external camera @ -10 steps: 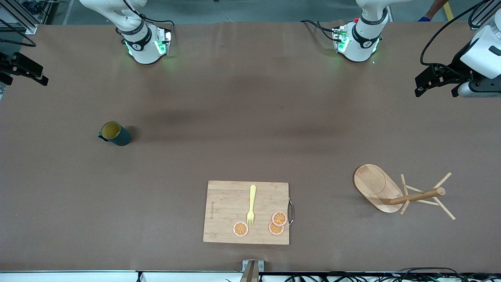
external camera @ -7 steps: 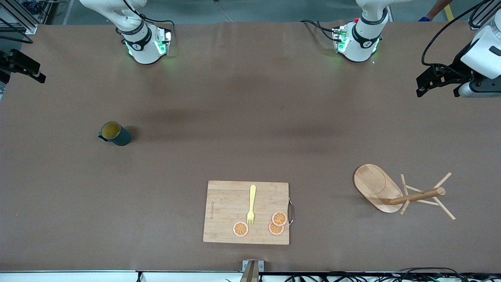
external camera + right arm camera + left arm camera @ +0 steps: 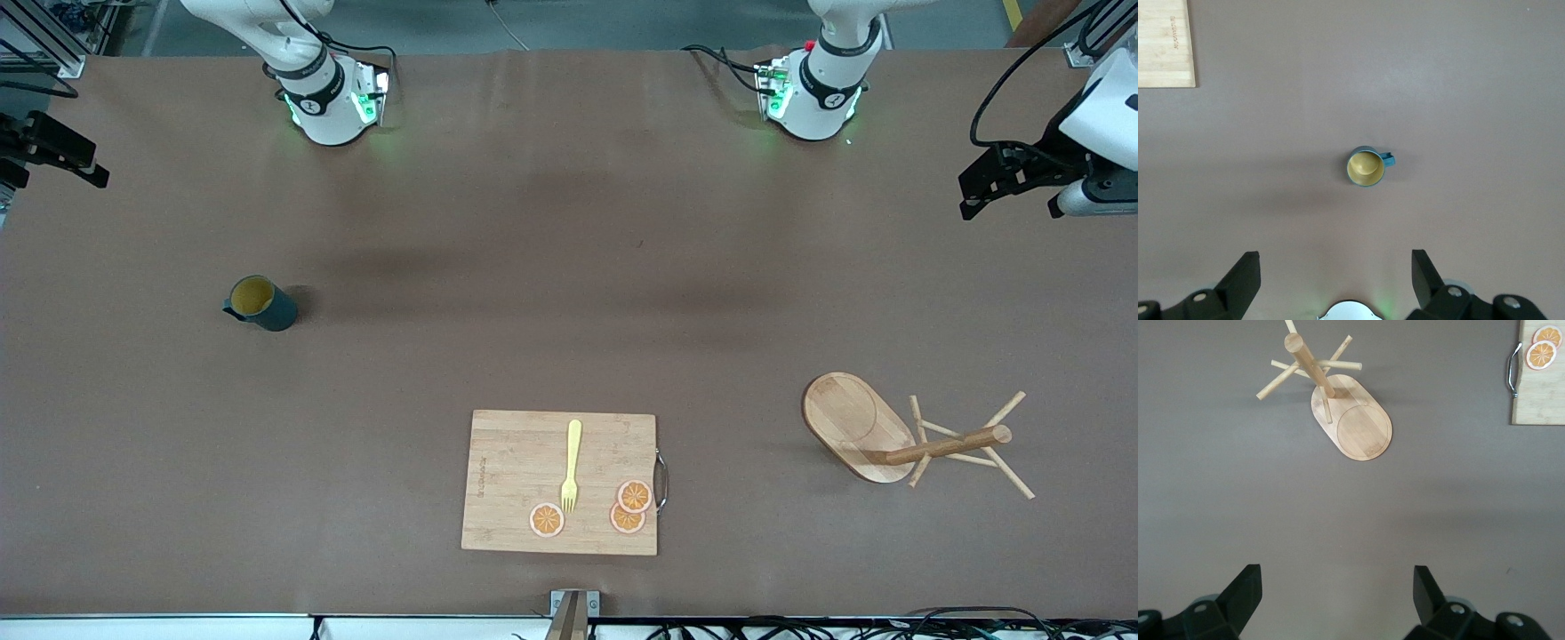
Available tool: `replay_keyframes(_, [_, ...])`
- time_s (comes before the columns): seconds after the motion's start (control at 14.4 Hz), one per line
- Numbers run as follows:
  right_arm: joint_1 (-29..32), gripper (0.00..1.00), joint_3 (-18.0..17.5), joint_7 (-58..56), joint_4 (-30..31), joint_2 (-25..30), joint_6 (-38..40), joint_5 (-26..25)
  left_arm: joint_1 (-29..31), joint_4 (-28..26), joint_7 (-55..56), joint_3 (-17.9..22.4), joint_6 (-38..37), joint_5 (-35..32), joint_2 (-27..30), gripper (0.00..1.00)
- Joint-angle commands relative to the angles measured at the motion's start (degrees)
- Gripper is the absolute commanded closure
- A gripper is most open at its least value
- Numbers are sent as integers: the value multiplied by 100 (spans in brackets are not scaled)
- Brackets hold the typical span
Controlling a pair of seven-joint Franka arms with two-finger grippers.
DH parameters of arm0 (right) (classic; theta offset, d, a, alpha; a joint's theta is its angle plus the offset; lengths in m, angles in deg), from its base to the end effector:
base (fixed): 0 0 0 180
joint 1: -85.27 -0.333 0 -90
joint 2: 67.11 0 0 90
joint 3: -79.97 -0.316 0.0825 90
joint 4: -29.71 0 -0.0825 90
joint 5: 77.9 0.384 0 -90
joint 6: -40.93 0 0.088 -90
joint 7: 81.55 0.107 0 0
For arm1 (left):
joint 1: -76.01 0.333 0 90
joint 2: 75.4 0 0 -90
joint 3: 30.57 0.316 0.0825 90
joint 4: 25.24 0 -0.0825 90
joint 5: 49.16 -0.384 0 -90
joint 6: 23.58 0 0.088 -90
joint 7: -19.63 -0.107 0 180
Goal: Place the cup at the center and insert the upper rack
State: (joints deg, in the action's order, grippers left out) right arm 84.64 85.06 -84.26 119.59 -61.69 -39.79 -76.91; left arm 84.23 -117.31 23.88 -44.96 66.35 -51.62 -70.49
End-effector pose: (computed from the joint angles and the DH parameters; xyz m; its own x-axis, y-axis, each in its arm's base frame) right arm 0.5059 -0.0399 0.6619 0.9976 -0.0267 -0.0643 -0.0286 -0.9992 -0.0286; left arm 0.5253 -0.0585 0.6524 0.9982 -0.0336 0.0503 -0.0305 -0.9977 -0.0606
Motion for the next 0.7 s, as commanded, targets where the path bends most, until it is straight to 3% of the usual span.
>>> replay_keyframes(0.0, [90,0,-35,-90,-14,-514,-398,-20,22,93,-13,-29,-99,-97,-60,0])
replay_keyframes(0.21, [151,0,-35,-273,-66,-1270,-787,67,4,76,14,-55,-99,-106,-69,0])
replay_keyframes(0.35, [134,0,-35,-1044,55,-1473,-1014,77,-5,76,5,-73,-99,-106,-78,0])
replay_keyframes(0.63, [283,0,-44,-3238,1240,-1553,-2252,77,-13,93,5,-73,-99,-97,-78,0])
